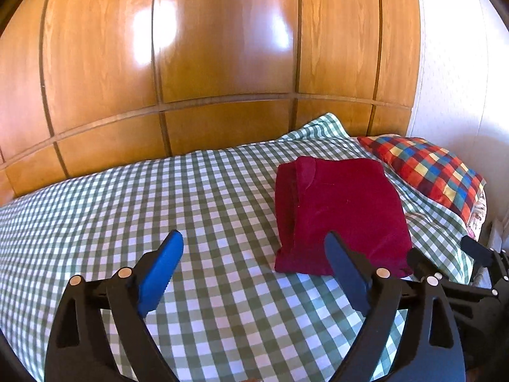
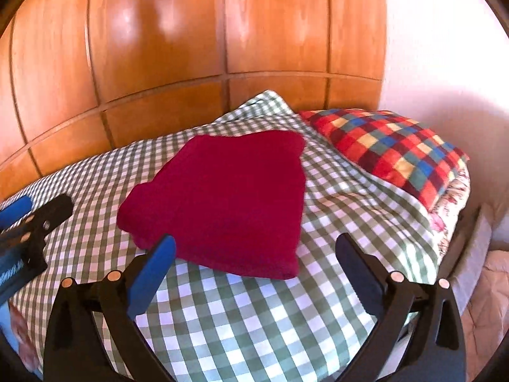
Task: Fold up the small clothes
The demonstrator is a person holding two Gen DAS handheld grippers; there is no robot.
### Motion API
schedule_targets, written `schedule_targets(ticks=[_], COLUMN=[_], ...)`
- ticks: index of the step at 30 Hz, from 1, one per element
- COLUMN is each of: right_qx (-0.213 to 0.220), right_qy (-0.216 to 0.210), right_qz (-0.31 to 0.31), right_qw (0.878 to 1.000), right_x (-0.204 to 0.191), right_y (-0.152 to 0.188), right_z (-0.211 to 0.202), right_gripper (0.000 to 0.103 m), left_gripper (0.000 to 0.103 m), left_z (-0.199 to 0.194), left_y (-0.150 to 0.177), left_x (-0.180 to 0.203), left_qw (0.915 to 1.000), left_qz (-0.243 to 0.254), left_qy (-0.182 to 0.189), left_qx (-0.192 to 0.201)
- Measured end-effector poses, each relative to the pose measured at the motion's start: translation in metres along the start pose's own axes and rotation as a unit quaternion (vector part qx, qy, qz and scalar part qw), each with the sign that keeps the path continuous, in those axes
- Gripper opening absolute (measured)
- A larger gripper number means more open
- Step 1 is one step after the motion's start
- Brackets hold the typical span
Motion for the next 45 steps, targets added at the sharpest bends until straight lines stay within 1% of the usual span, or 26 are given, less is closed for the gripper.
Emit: schedule_targets(ticks=[2,5,7,11,18,21,33,45], right_qx=[0.002,0.001,-0.002,-0.008,-0.006,-0.006,-0.005,-0.007], right_qy=[0.011,0.02,0.024,0.02,0.017,0.016,0.013,0.012], right_qz=[0.006,0.012,0.009,0.002,0.002,-0.001,0.0,0.001], right_qw=[1.0,1.0,1.0,1.0,1.0,1.0,1.0,1.0], right_x=[0.001,0.001,-0.001,-0.007,-0.01,-0.01,-0.013,-0.015], right_y=[0.0,0.003,0.006,0.011,0.011,0.01,0.013,0.013], right_z=[-0.004,-0.005,-0.005,-0.004,-0.006,-0.005,-0.009,-0.011], right_gripper=[0.1,0.1,0.1,0.1,0.1,0.1,0.1,0.1], left_gripper=[0.093,0.094,0.099,0.099,0.099,0.099,0.099,0.099], left_z=[-0.003,-0.005,-0.006,-0.008,-0.005,-0.008,-0.015,-0.017], left_y=[0.002,0.003,0.004,0.006,0.009,0.009,0.008,0.009], left_x=[-0.001,-0.001,-0.002,-0.005,-0.009,-0.01,-0.013,-0.015], left_qw=[1.0,1.0,1.0,1.0,0.9998,0.9999,0.9997,0.9997], left_qz=[-0.002,-0.002,-0.002,-0.008,-0.006,-0.008,-0.007,-0.005], left_qy=[-0.001,-0.003,-0.004,-0.003,-0.013,-0.01,-0.021,-0.023], left_qx=[-0.001,-0.001,-0.004,-0.004,-0.013,-0.008,0.001,-0.002])
Point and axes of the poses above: each gripper's, at about its wrist camera, not at the fingertips, and z roughly the way its jaws point, x to its right, y to its underside, the point moved 5 cm from there along z, roughly the way its jaws point
